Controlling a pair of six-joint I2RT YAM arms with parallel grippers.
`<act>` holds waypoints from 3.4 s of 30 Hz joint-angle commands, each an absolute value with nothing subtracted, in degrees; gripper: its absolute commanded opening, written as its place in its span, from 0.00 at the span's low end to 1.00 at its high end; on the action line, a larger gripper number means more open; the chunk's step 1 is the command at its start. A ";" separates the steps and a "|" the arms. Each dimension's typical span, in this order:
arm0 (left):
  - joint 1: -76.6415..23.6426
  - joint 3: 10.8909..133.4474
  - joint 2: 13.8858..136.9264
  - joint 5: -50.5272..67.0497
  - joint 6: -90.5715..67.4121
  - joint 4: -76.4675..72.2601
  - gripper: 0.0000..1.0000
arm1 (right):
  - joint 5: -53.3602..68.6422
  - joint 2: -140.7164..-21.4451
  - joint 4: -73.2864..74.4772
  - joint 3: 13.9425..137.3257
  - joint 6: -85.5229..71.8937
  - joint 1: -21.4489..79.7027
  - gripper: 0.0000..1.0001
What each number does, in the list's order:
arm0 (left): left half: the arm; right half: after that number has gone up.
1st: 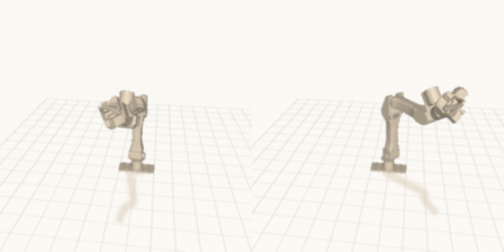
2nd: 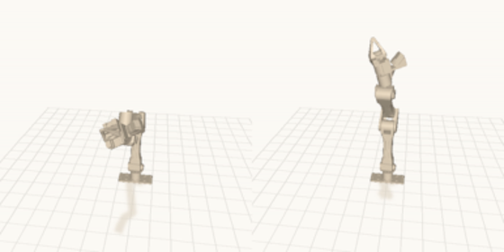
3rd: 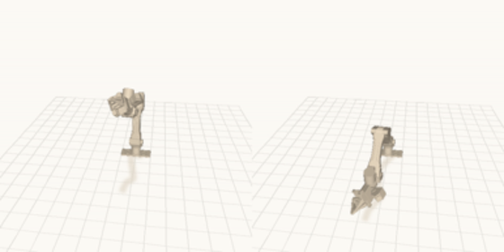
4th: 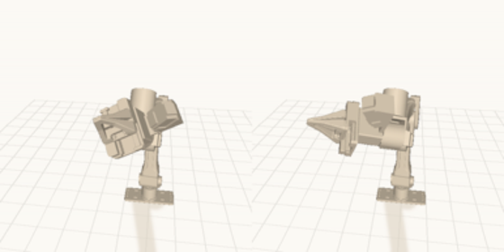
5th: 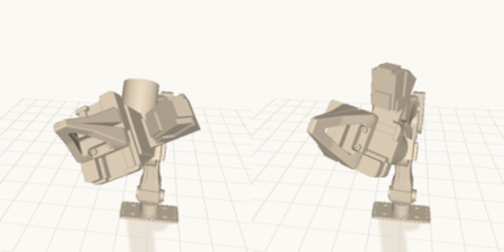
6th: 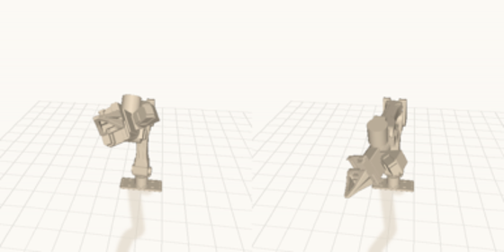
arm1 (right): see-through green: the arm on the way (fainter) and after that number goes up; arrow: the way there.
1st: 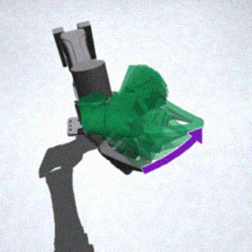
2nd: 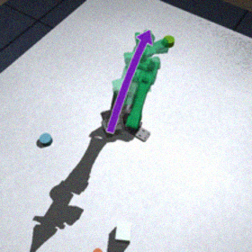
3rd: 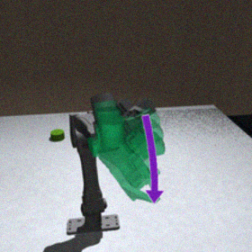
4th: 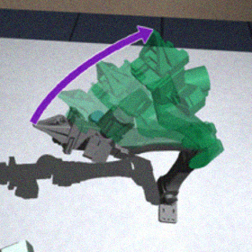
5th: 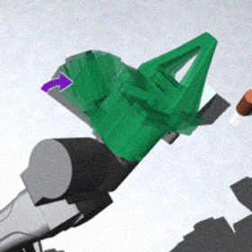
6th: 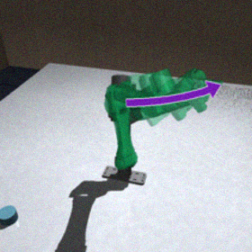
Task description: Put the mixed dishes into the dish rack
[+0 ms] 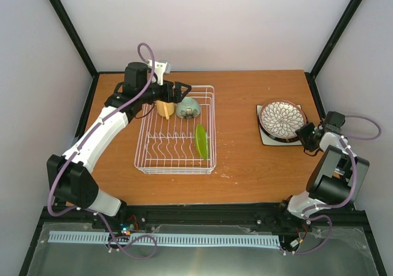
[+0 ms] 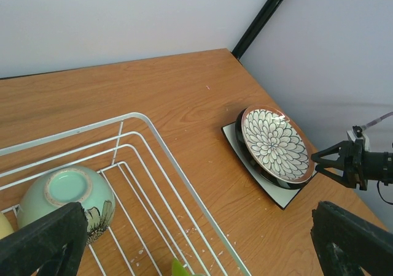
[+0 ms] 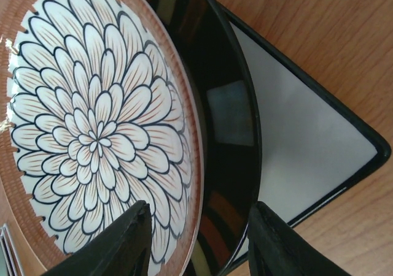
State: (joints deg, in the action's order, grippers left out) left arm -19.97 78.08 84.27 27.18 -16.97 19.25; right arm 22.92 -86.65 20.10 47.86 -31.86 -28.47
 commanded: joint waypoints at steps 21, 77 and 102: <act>-18.98 78.21 86.52 26.79 -15.27 16.73 1.00 | 23.72 -96.10 12.04 51.42 -33.83 -24.38 0.19; -30.44 87.72 92.40 47.33 -25.30 15.49 0.80 | 54.83 -91.97 -68.04 38.63 -79.37 -0.29 0.03; -37.79 103.88 101.83 33.93 -21.06 30.92 0.01 | 48.84 -78.59 -33.07 45.88 -55.39 13.31 0.03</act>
State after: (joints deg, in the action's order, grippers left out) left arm -31.62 99.33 100.99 19.53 -25.96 34.28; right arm 38.39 -81.01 -33.47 42.11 -55.42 8.05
